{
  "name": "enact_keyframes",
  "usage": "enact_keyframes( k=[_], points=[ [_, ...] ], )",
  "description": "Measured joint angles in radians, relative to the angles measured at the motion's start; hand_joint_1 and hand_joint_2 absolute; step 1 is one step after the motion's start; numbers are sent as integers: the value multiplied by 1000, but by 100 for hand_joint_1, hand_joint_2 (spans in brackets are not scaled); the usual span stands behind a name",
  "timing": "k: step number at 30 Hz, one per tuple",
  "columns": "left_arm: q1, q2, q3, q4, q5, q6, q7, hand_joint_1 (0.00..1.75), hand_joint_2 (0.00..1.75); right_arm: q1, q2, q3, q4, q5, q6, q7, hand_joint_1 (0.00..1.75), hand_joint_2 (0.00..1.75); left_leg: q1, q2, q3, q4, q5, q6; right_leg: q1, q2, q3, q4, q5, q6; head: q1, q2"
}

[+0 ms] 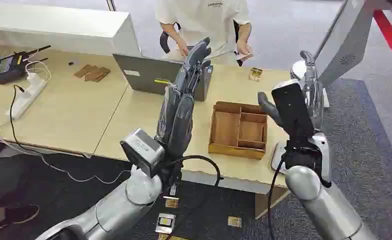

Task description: Pass the card to the sensor for recognition and then transmit it.

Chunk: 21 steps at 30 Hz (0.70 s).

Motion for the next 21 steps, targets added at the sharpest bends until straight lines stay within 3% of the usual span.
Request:
enact_keyframes(
  k=[8, 19, 21],
  points=[
    [-25, -31, -10, 31, 54, -19, -49, 0, 0, -123, 32, 35, 216, 236, 24, 46, 0, 175, 0, 0, 0, 0, 0, 0, 0, 0, 0, 0, 0, 0, 0, 0],
    [-39, -48, -23, 55, 75, -26, -67, 0, 0, -184, 64, 69, 413, 295, 31, 46, 0, 175, 0, 0, 0, 0, 0, 0, 0, 0, 0, 0, 0, 0, 0, 0],
    [-41, -49, -23, 60, 86, -34, -75, 0, 0, -199, 70, 77, 447, 381, 31, 68, 0, 175, 0, 0, 0, 0, 0, 0, 0, 0, 0, 0, 0, 0, 0, 0]
  ],
)
